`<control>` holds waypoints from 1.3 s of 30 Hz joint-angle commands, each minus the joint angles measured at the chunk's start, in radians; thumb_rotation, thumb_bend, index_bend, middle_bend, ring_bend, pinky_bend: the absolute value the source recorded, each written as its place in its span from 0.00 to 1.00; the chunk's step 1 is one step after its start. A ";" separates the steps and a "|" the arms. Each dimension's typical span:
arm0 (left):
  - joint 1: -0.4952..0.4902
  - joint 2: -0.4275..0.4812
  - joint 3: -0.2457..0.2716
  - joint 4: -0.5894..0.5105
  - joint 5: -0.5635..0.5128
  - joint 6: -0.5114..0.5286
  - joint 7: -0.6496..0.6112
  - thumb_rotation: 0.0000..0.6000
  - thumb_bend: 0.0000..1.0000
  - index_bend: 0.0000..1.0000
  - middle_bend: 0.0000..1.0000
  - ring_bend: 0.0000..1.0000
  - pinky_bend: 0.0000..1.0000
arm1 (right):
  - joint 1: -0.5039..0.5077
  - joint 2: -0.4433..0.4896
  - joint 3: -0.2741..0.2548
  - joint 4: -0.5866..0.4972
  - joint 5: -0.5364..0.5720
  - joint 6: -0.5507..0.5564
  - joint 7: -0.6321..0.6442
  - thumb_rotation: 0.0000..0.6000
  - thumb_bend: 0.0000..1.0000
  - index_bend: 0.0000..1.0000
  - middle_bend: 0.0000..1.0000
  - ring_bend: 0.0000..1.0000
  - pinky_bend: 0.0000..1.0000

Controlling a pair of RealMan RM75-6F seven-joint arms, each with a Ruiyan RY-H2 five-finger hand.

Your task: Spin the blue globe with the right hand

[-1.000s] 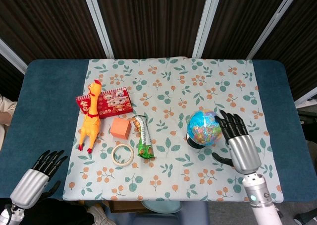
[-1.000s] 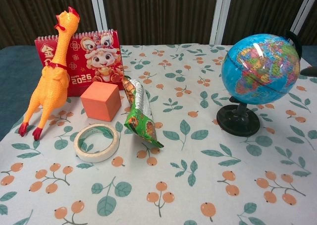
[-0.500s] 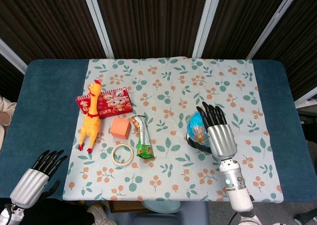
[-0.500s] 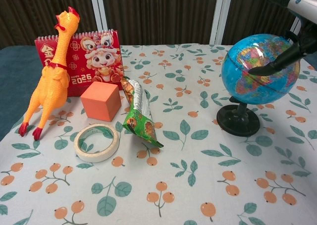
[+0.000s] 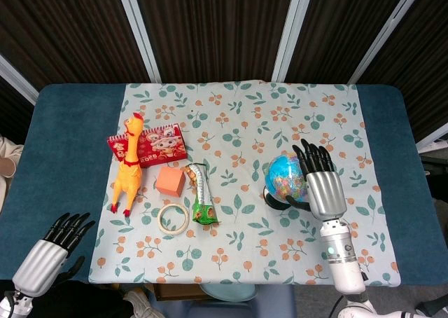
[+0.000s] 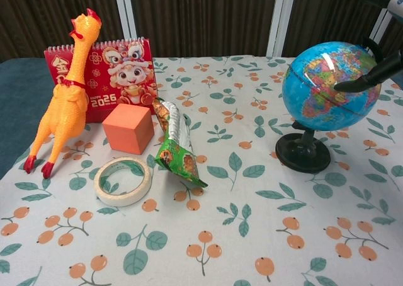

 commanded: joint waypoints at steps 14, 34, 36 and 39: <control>-0.003 -0.005 -0.002 0.003 -0.010 -0.016 0.005 1.00 0.47 0.00 0.00 0.00 0.00 | -0.003 0.040 -0.026 0.053 0.023 0.013 0.033 1.00 0.05 0.00 0.00 0.00 0.00; -0.009 -0.020 -0.006 0.002 -0.036 -0.055 0.033 1.00 0.46 0.00 0.00 0.00 0.00 | 0.025 0.050 -0.026 0.219 0.100 -0.040 0.128 1.00 0.05 0.00 0.00 0.00 0.00; -0.008 -0.019 -0.007 0.003 -0.038 -0.054 0.030 1.00 0.46 0.00 0.00 0.00 0.00 | 0.023 0.055 -0.035 0.226 0.088 -0.036 0.129 1.00 0.05 0.00 0.00 0.00 0.00; -0.007 -0.016 -0.007 0.002 -0.038 -0.049 0.022 1.00 0.46 0.00 0.00 0.00 0.00 | 0.010 0.080 -0.057 0.224 0.054 -0.024 0.140 1.00 0.05 0.00 0.00 0.00 0.00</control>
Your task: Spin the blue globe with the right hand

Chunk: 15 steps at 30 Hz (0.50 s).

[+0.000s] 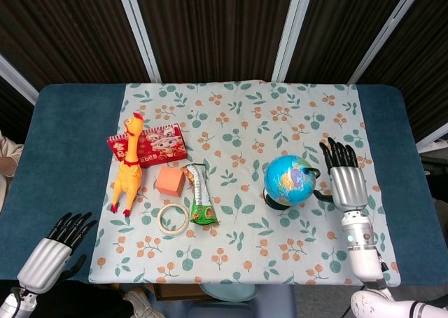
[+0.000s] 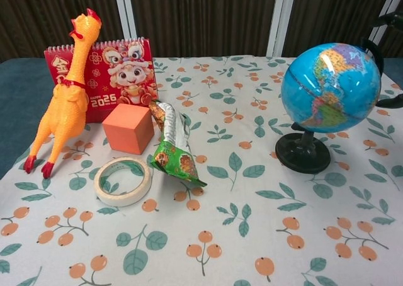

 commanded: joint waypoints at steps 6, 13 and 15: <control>0.001 0.001 0.004 -0.002 0.009 0.004 0.001 1.00 0.46 0.00 0.00 0.00 0.00 | -0.060 0.117 -0.076 -0.072 -0.139 0.044 0.101 1.00 0.05 0.00 0.00 0.00 0.00; 0.001 -0.001 0.005 -0.006 0.012 0.003 0.007 1.00 0.46 0.00 0.00 0.00 0.00 | -0.096 0.207 -0.118 -0.217 -0.249 0.075 0.168 1.00 0.05 0.00 0.00 0.00 0.00; 0.001 0.000 0.005 -0.007 0.012 0.003 0.006 1.00 0.46 0.00 0.00 0.00 0.00 | -0.089 0.205 -0.116 -0.256 -0.255 0.068 0.152 1.00 0.05 0.00 0.00 0.00 0.00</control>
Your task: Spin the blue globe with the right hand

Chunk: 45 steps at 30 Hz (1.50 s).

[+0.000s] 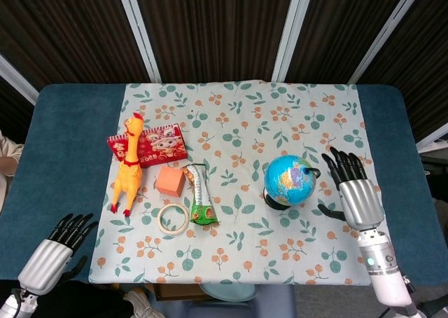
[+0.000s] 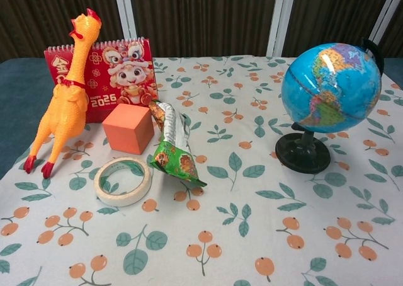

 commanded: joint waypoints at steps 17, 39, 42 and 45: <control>-0.001 0.016 -0.005 0.005 0.001 0.018 -0.030 1.00 0.46 0.00 0.00 0.00 0.00 | 0.130 -0.234 0.122 -0.137 0.208 -0.012 -0.348 1.00 0.05 0.00 0.00 0.00 0.00; -0.001 0.007 -0.004 0.003 -0.004 0.003 -0.008 1.00 0.46 0.00 0.00 0.00 0.00 | 0.131 -0.172 0.120 -0.091 0.277 0.003 -0.292 1.00 0.05 0.00 0.00 0.00 0.00; -0.001 0.008 -0.002 0.001 -0.003 0.001 -0.006 1.00 0.46 0.00 0.00 0.00 0.00 | 0.129 -0.165 0.113 -0.072 0.283 -0.003 -0.277 1.00 0.05 0.00 0.00 0.00 0.00; 0.000 0.008 -0.003 0.002 -0.003 0.003 -0.007 1.00 0.47 0.00 0.00 0.00 0.00 | 0.130 -0.164 0.109 -0.050 0.288 -0.010 -0.262 1.00 0.05 0.00 0.00 0.00 0.00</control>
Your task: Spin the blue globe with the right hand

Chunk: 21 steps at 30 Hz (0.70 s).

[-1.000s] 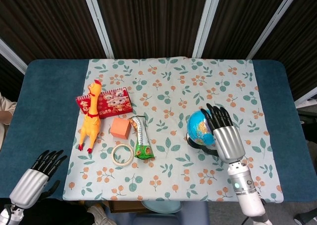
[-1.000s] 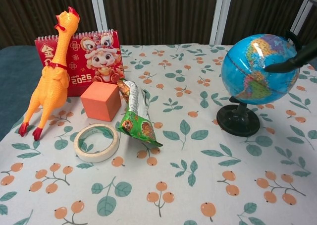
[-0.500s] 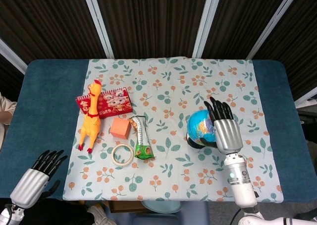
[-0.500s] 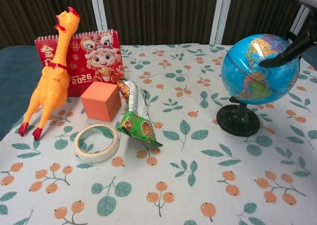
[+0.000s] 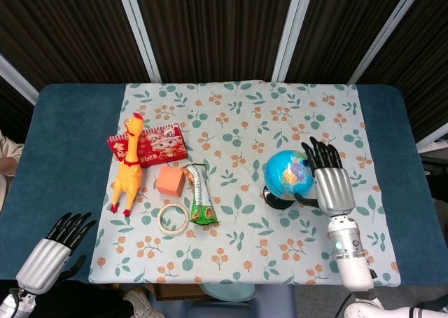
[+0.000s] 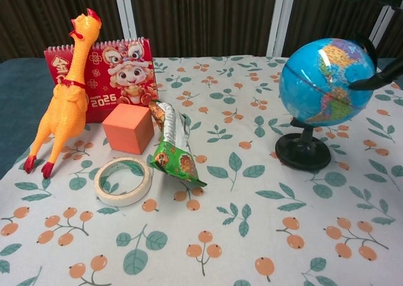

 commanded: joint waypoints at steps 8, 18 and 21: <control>-0.002 -0.006 -0.001 0.003 -0.009 -0.014 0.009 1.00 0.46 0.00 0.00 0.00 0.00 | 0.000 0.009 -0.007 0.068 0.012 -0.015 0.046 1.00 0.05 0.00 0.00 0.00 0.00; -0.002 -0.012 -0.001 -0.001 -0.017 -0.027 0.024 1.00 0.46 0.00 0.00 0.00 0.00 | 0.010 0.008 -0.002 0.139 0.054 -0.044 0.070 1.00 0.05 0.00 0.00 0.00 0.00; -0.003 -0.013 0.000 -0.001 -0.020 -0.032 0.028 1.00 0.46 0.00 0.00 0.00 0.00 | 0.014 0.003 0.004 0.156 0.068 -0.047 0.077 1.00 0.05 0.00 0.00 0.00 0.00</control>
